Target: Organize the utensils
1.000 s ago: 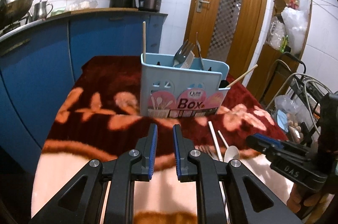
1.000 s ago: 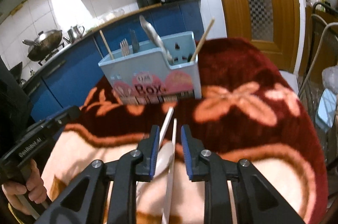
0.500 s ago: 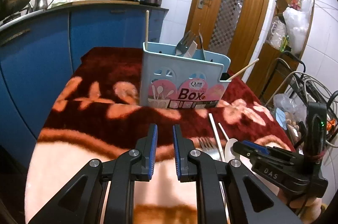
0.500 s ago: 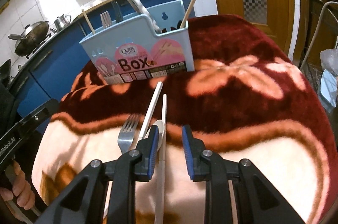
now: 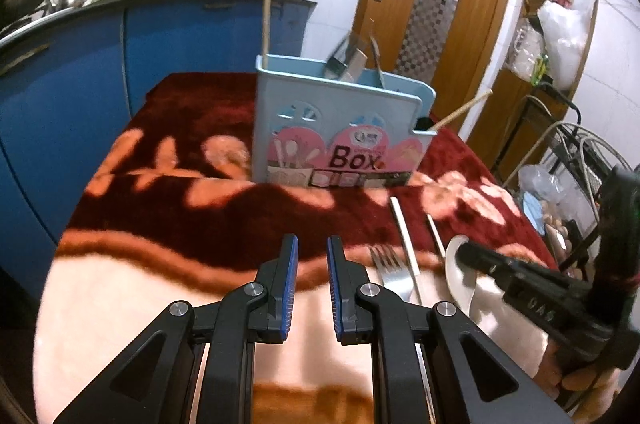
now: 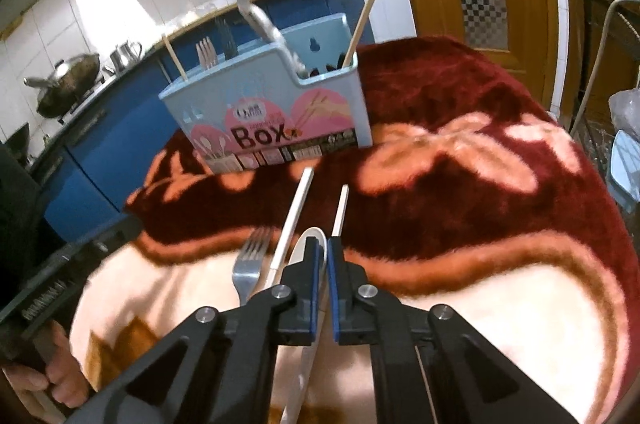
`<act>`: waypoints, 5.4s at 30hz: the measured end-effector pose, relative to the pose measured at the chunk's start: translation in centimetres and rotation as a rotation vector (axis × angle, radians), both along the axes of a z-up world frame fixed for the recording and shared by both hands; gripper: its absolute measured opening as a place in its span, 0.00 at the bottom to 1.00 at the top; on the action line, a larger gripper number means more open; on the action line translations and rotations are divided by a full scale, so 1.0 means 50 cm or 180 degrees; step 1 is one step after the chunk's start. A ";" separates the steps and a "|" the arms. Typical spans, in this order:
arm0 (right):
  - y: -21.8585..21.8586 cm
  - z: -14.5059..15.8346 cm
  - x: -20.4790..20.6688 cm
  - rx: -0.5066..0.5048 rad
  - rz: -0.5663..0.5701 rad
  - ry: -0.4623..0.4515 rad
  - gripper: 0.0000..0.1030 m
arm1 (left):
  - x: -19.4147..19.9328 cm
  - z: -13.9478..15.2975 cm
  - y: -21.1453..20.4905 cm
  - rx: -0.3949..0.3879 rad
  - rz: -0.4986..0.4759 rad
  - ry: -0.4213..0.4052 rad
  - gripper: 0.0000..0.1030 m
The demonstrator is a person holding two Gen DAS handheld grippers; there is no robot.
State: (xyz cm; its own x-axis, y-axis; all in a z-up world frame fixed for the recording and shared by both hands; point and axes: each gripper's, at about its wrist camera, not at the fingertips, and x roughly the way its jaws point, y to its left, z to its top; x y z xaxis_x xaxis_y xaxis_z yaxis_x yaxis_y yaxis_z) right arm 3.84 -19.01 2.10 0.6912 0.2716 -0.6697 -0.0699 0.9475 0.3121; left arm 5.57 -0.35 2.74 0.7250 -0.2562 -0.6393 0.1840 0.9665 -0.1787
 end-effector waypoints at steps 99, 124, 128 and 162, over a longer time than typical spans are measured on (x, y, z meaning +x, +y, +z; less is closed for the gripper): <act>-0.007 0.294 0.150 -0.0788 -0.0292 -0.1767 0.05 | 0.181 0.266 0.022 -0.0455 0.0249 -0.1953 0.01; 0.026 0.197 0.284 -0.1066 -0.0361 -0.1993 0.05 | 0.258 0.134 0.028 -0.0573 0.0188 -0.1536 0.01; 0.028 0.176 0.289 -0.0972 -0.0206 -0.1811 0.05 | 0.256 0.130 0.023 -0.0539 0.0176 -0.1499 0.01; -0.002 0.225 0.168 -0.0058 0.0173 -0.1397 0.14 | 0.132 0.186 0.019 -0.0398 -0.0003 -0.1116 0.04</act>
State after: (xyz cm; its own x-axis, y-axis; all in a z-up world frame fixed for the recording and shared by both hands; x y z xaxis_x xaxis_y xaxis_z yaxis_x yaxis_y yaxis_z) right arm 12.24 -19.13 13.35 0.8962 0.3062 -0.3209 -0.2420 0.9439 0.2249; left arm 12.20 0.60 12.02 0.8942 -0.3174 -0.3158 0.2559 0.9410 -0.2213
